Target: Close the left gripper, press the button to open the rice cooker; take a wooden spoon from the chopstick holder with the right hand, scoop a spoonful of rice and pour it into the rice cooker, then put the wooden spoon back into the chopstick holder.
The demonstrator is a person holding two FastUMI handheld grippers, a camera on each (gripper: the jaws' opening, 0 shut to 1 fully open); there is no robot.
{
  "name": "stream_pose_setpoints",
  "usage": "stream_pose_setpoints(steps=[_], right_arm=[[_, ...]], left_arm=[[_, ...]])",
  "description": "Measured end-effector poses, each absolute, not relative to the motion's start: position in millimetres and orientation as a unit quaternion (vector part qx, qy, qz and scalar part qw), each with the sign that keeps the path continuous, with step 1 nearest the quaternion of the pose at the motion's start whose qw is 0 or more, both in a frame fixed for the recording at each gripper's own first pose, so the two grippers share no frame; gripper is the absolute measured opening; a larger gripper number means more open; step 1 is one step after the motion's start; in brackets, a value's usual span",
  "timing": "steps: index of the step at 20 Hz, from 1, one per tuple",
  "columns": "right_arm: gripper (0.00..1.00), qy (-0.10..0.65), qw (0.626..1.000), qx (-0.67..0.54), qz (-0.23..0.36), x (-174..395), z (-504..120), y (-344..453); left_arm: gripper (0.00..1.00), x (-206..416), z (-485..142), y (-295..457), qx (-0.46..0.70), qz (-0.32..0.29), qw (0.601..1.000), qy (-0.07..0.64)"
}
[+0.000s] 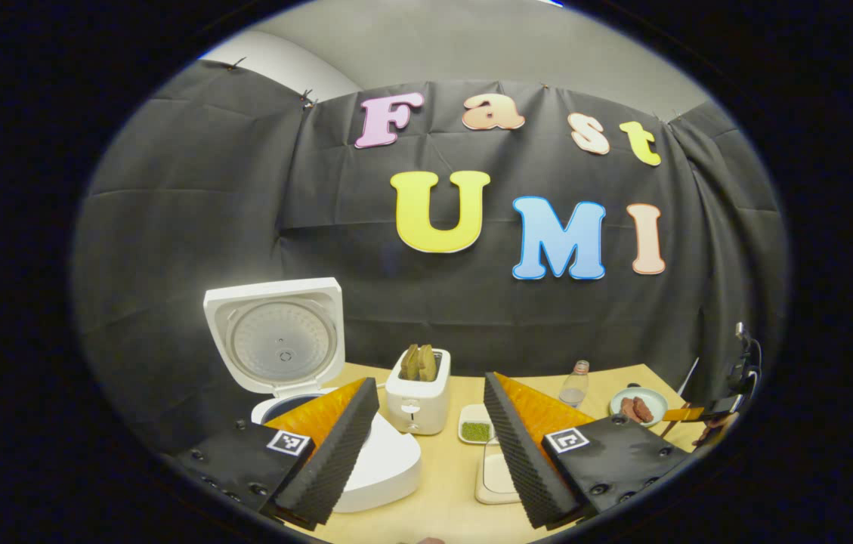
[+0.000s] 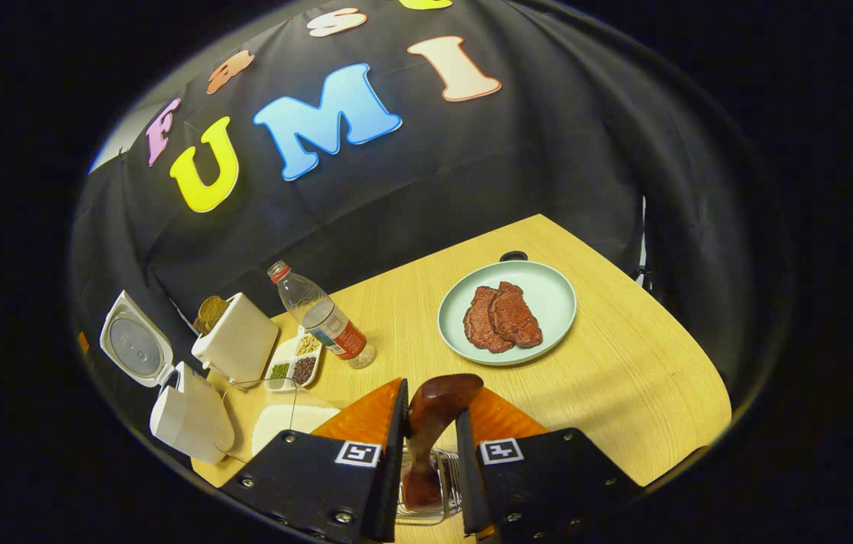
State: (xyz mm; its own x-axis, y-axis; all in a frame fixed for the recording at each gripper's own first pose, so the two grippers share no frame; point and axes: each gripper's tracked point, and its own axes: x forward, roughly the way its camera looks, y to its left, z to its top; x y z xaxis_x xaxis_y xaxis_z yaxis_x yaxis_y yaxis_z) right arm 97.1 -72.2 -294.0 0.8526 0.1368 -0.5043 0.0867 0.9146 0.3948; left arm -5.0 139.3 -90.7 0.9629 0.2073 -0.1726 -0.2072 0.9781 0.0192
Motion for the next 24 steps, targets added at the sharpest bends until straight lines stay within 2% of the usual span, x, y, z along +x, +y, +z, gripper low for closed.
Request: stream_pose_setpoints(steps=[2, 3, 4, 5, 6, 13, 18, 24], right_arm=[[0.25, 0.26, 0.939, 0.224, 0.024, 89, -288, -62], [0.16, 0.261, 0.94, 0.218, 0.023, 87, -291, -58], [0.16, 0.253, 0.942, 0.217, 0.024, 85, -288, -58], [0.07, 0.253, 0.944, 0.209, 0.025, 86, -285, -53], [0.07, 0.253, 0.945, 0.204, 0.025, 85, -281, -50], [0.07, 0.192, 0.961, 0.198, 0.029, 79, -202, -45], [0.07, 0.136, 0.965, 0.199, 0.101, 83, -128, 16], [0.07, 0.147, 0.962, 0.177, 0.148, 116, -145, 102]], left_arm=[[0.98, -5, -95, 136, 0.0, 0.102, 0.99, 0.093], [0.97, -3, -98, 133, 0.0, 0.099, 0.991, 0.095], [0.98, -3, -97, 132, 0.001, 0.097, 0.991, 0.095], [0.99, -3, -97, 128, 0.001, 0.094, 0.991, 0.093], [0.96, -3, -93, 126, 0.001, 0.091, 0.992, 0.088], [0.97, -10, -77, 117, 0.019, 0.073, 0.995, 0.061], [0.97, -19, -76, 126, 0.014, 0.066, 0.996, 0.051], [0.98, -28, -69, 150, 0.027, 0.068, 0.997, 0.033]])
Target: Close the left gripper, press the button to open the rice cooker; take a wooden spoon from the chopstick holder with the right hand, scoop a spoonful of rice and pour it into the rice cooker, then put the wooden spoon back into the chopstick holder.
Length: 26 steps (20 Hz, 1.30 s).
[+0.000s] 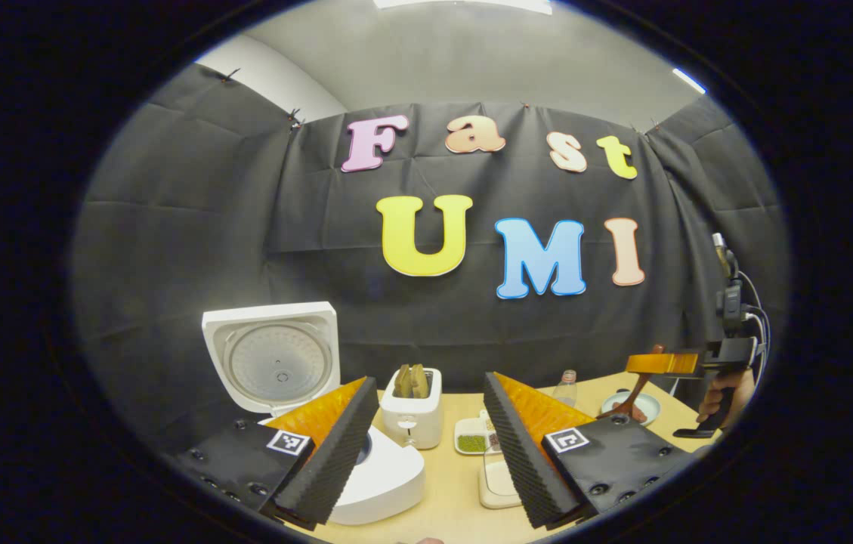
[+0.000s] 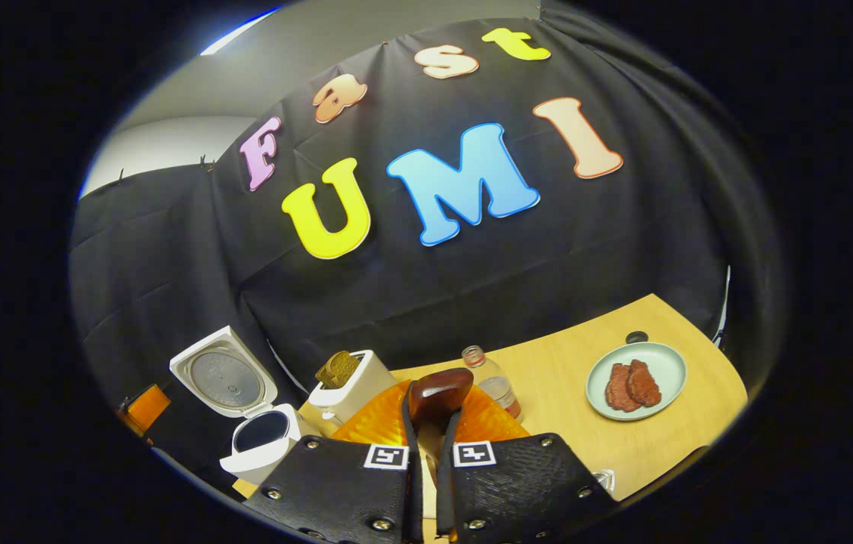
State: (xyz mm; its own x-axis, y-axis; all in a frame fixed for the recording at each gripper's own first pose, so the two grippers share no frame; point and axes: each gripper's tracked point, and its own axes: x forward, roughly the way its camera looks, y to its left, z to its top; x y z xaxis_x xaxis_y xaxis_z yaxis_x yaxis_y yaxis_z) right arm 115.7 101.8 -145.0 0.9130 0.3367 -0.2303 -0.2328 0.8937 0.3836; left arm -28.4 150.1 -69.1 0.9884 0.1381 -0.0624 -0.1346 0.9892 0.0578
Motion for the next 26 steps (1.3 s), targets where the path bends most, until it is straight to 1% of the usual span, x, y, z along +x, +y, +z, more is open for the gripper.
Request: stream_pose_setpoints(steps=[3, 6, 9, 11, 13, 14, 16, 19, 22, 23, 26], right_arm=[[0.07, 0.166, 0.963, 0.155, 0.147, 128, -176, 128], [0.07, 0.186, 0.964, 0.131, 0.139, 140, -206, 148], [0.07, 0.186, 0.97, 0.087, 0.128, 152, -230, 162], [0.07, 0.183, 0.971, 0.071, 0.137, 156, -246, 180], [0.08, 0.197, 0.966, 0.073, 0.147, 152, -262, 199], [0.07, 0.2, 0.963, 0.086, 0.156, 148, -263, 210], [0.07, 0.213, 0.955, 0.124, 0.167, 142, -266, 224], [0.07, 0.234, 0.936, 0.212, 0.155, 142, -269, 221], [0.07, 0.243, 0.901, 0.335, 0.131, 146, -267, 201], [0.07, 0.239, 0.892, 0.362, 0.125, 147, -263, 190], [0.07, 0.219, 0.872, 0.423, 0.115, 149, -244, 157]], left_arm=[[0.99, -39, -72, 163, 0.039, 0.071, 0.996, 0.035], [0.97, -50, -76, 175, 0.034, 0.076, 0.996, 0.04], [0.98, -62, -78, 186, 0.029, 0.082, 0.995, 0.044], [0.97, -67, -81, 195, 0.033, 0.085, 0.995, 0.047], [0.96, -72, -87, 205, 0.038, 0.088, 0.994, 0.057], [0.98, -74, -91, 211, 0.041, 0.09, 0.993, 0.062], [0.98, -79, -96, 222, 0.039, 0.098, 0.992, 0.07], [0.97, -81, -100, 232, 0.029, 0.102, 0.991, 0.077], [0.99, -81, -97, 236, 0.028, 0.103, 0.991, 0.074], [0.97, -80, -97, 235, 0.027, 0.101, 0.992, 0.073], [0.99, -74, -96, 229, 0.023, 0.092, 0.993, 0.073]])
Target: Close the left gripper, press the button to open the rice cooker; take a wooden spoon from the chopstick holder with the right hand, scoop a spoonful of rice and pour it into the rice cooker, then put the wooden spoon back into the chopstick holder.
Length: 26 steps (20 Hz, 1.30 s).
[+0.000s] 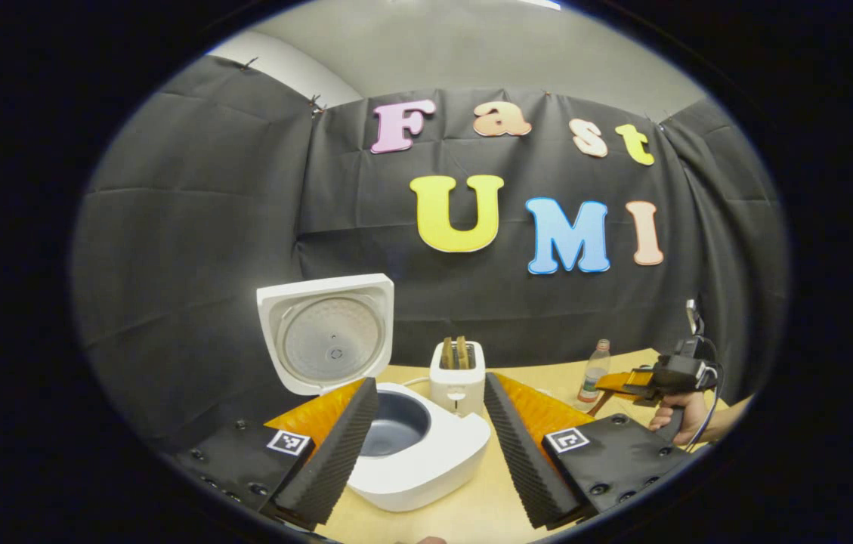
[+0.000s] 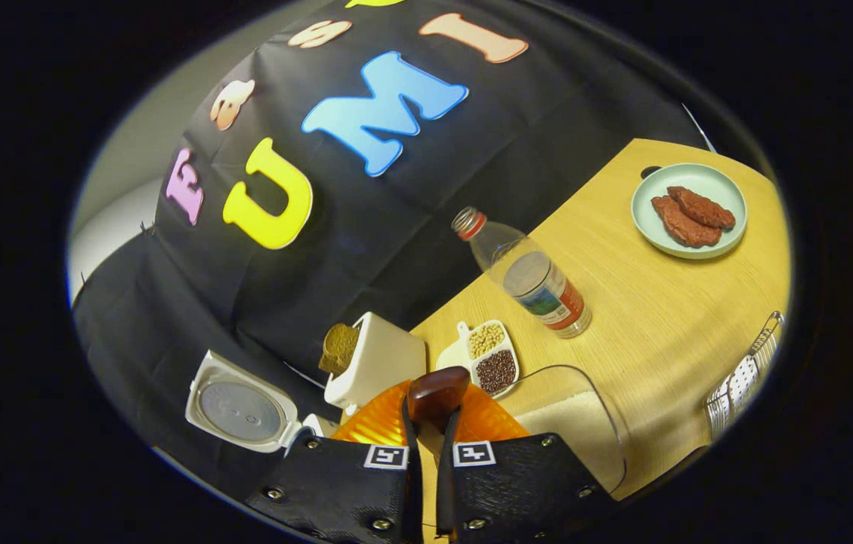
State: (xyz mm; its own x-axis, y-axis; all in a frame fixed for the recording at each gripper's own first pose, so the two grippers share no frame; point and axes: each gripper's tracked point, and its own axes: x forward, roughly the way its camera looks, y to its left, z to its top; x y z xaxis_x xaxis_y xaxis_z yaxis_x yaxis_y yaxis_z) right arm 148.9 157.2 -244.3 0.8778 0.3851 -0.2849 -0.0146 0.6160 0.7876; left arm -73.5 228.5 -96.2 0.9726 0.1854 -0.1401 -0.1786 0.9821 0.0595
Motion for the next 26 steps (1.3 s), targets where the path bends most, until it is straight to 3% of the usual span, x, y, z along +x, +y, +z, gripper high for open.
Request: stream_pose_setpoints(steps=[5, 11, 19, 26], right_arm=[[0.07, 0.17, 0.825, 0.53, 0.1, 148, -197, 112], [0.07, 0.131, 0.812, 0.554, 0.13, 138, -143, 105], [0.07, 0.134, 0.775, 0.595, 0.168, 140, -108, 148], [0.07, 0.143, 0.765, 0.594, 0.203, 150, -83, 203]], left_arm=[[0.97, -61, -93, 209, 0.026, 0.063, 0.995, 0.068], [0.97, -52, -94, 182, 0.02, 0.02, 0.998, 0.057], [0.98, -64, -95, 197, 0.02, 0.024, 0.998, 0.056], [0.99, -79, -92, 221, 0.007, 0.024, 0.999, 0.039]])
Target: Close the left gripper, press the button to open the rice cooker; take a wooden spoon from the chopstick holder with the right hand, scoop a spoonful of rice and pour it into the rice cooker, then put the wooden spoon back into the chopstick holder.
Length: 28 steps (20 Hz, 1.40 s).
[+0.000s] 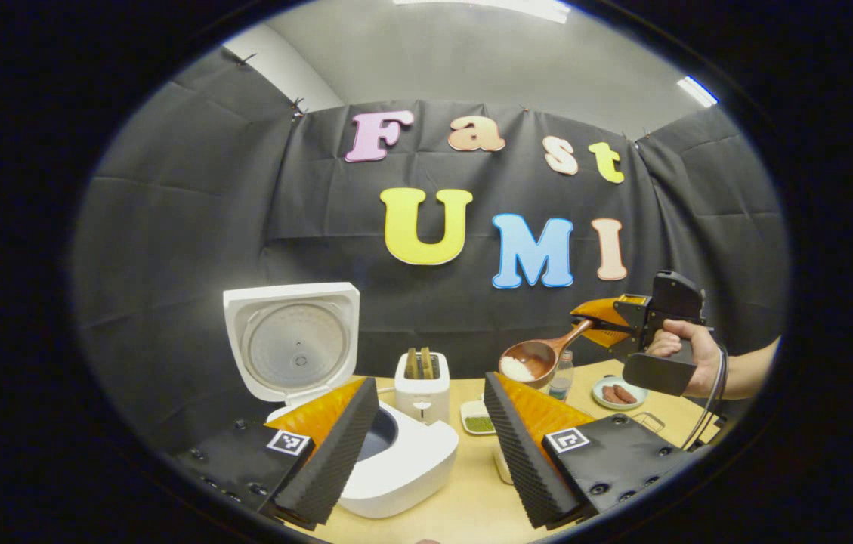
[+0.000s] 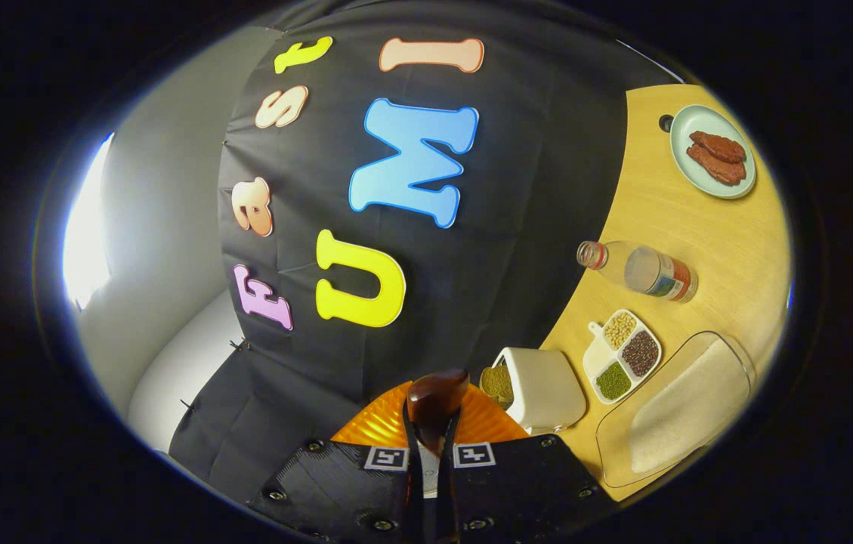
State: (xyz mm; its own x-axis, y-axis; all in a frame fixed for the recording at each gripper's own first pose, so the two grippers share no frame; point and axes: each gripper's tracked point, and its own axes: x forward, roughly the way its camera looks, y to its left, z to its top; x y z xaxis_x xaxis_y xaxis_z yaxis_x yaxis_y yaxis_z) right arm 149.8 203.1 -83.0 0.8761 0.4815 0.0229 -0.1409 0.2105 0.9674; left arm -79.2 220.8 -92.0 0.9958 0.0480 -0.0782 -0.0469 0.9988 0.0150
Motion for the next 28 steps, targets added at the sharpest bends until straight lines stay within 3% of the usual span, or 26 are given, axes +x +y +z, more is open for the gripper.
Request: stream_pose_setpoints(steps=[20, 28], right_arm=[[0.07, 0.211, 0.794, 0.48, 0.306, 176, -81, 405], [0.07, 0.234, 0.833, 0.365, 0.343, 195, -116, 475]], left_arm=[[0.98, -117, -118, 303, -0.01, 0.065, 0.996, 0.054], [0.98, -139, -135, 312, -0.025, 0.099, 0.992, 0.068]])
